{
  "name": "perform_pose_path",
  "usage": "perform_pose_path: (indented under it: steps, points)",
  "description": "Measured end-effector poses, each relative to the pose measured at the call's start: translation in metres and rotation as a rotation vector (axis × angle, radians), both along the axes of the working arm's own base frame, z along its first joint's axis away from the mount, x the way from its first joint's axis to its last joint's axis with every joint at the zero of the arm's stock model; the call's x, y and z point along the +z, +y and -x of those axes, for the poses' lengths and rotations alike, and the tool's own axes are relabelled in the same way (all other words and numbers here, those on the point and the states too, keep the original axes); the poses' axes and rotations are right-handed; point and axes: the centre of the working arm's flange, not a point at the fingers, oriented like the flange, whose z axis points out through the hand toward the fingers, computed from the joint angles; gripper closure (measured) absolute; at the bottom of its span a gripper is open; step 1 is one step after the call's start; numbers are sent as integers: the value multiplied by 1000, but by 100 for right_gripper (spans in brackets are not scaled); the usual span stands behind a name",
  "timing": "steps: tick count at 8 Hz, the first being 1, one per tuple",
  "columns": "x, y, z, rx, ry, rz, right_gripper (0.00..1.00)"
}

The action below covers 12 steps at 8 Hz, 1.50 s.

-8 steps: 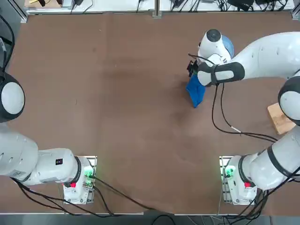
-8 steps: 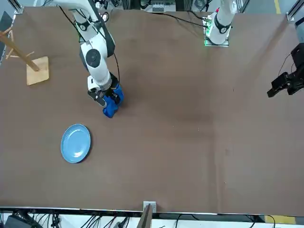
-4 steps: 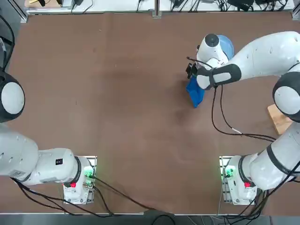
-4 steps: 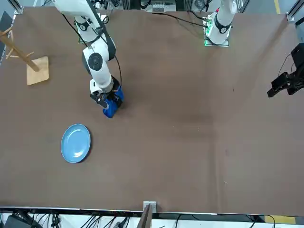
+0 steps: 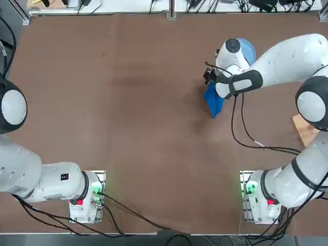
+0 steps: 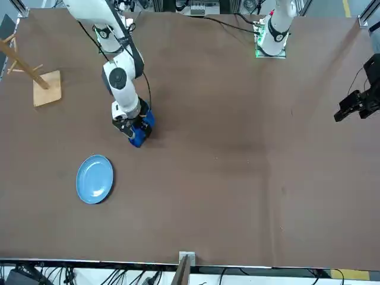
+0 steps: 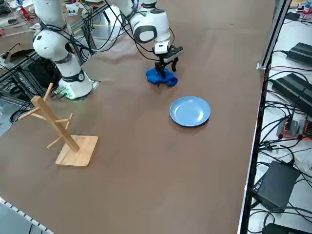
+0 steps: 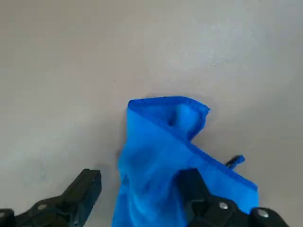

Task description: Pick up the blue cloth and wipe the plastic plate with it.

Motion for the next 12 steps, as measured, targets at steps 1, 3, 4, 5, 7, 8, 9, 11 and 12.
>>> perform_pose_path:
  steps: [1, 3, 4, 5, 7, 8, 9, 11, 12]
  points:
    - [-6, -2, 0, 2, 3, 3, 0]
    - [-12, -2, 1, 4, 9, 4, 0]
    - [-14, -1, 2, 5, 11, 5, 0]
    - [-16, -1, 3, 11, 13, 8, 2]
    - [-19, -1, 4, 29, 13, 18, 12]
    - [-18, -2, 3, 30, 9, 19, 31]
    - [-16, -1, 1, 35, 2, 17, 51]
    - [-12, 2, 0, 83, -8, 20, 81]
    - [-12, 2, 0, 111, -10, 24, 81]
